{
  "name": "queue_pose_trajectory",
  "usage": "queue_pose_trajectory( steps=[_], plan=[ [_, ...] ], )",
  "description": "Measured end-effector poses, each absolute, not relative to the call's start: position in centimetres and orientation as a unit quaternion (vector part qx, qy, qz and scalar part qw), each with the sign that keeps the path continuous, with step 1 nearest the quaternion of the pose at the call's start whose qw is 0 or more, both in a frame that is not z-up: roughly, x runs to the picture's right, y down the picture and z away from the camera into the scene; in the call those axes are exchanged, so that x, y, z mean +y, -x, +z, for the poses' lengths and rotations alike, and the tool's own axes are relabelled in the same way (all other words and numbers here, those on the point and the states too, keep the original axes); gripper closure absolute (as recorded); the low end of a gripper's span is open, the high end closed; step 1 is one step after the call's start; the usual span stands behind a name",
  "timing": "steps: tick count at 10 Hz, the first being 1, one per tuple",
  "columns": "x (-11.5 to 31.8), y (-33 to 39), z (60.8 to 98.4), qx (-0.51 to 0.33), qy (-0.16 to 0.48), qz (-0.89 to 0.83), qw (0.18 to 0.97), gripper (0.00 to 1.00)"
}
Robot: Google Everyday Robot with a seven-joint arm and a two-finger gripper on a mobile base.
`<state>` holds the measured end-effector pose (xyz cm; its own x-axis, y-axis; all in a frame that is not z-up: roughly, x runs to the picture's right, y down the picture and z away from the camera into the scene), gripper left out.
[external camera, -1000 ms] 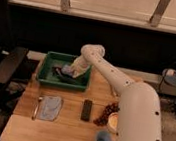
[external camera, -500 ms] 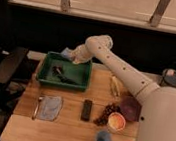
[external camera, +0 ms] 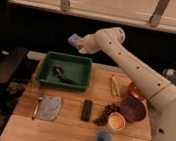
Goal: Place sponge in tray
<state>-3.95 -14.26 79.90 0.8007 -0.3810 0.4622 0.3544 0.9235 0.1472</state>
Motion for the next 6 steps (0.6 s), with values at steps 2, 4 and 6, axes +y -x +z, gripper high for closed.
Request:
queue_pose_trajectory(
  steps=[2, 4, 6],
  plan=[
    [-14.1, 3.4, 80.3, -0.242, -0.028, -0.186, 0.952, 1.00],
    [-13.9, 3.0, 80.6, -0.239, -0.027, -0.182, 0.953, 1.00],
    [-13.1, 3.1, 81.3, -0.240, -0.017, -0.180, 0.954, 1.00]
  ],
)
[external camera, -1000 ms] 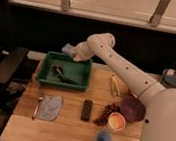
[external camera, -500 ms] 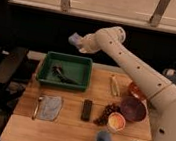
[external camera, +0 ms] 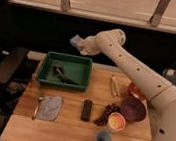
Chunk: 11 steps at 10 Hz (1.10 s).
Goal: Place sponge in tray
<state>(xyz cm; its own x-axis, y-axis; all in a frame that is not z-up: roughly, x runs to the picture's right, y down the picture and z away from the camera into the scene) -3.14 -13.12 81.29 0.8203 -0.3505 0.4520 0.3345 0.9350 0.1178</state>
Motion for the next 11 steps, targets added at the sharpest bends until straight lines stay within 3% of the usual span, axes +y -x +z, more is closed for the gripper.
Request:
queue_pose_trajectory(
  steps=[10, 11],
  plan=[
    [-2.9, 6.8, 90.6, -0.270, 0.137, -0.182, 0.936, 0.99],
    [-2.0, 7.2, 91.7, -0.269, 0.153, -0.176, 0.934, 0.90]
  ],
)
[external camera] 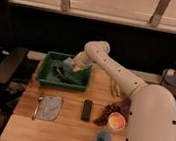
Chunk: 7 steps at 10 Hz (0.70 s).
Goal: Place sponge in tray
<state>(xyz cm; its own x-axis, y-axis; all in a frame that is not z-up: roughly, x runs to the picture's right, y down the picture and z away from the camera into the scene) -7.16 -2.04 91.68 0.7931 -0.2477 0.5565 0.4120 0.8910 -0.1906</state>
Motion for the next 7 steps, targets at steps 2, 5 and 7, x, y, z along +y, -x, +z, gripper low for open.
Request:
queue_pose_trajectory(
  steps=[2, 5, 7],
  plan=[
    [-1.1, 6.8, 93.0, -0.260, 0.167, -0.169, 0.936, 0.74],
    [0.2, 5.5, 95.5, -0.236, 0.196, -0.154, 0.939, 0.44],
    [0.7, 4.6, 96.4, -0.224, 0.209, -0.145, 0.941, 0.24]
  ],
)
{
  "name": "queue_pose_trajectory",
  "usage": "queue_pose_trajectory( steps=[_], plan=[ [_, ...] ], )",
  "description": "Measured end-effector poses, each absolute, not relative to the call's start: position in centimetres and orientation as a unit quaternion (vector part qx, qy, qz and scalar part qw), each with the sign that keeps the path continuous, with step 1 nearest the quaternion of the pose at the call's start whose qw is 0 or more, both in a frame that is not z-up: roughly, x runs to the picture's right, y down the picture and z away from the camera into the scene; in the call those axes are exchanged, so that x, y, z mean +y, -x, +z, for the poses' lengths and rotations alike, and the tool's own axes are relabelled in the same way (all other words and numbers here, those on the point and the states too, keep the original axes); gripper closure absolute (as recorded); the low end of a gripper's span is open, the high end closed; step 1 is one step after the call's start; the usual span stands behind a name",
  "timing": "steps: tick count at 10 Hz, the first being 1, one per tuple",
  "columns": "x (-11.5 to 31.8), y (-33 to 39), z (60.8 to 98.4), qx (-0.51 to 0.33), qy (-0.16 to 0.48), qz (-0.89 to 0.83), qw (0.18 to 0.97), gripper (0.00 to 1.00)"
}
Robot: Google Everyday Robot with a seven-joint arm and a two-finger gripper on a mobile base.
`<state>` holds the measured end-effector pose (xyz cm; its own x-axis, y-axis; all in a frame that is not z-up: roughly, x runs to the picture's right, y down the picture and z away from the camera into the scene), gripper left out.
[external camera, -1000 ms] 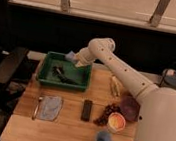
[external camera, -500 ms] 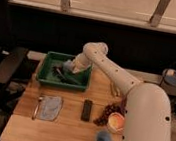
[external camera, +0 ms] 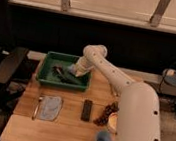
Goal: Place sponge in tray
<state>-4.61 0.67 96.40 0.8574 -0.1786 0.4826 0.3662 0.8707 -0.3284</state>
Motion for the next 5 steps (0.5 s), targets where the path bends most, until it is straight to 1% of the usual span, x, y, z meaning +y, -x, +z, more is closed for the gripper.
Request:
queue_pose_trajectory(
  steps=[1, 5],
  plan=[
    [0.78, 4.37, 96.31, -0.228, 0.209, -0.140, 0.940, 0.20],
    [0.70, 4.40, 96.21, -0.232, 0.207, -0.140, 0.940, 0.20]
  ],
)
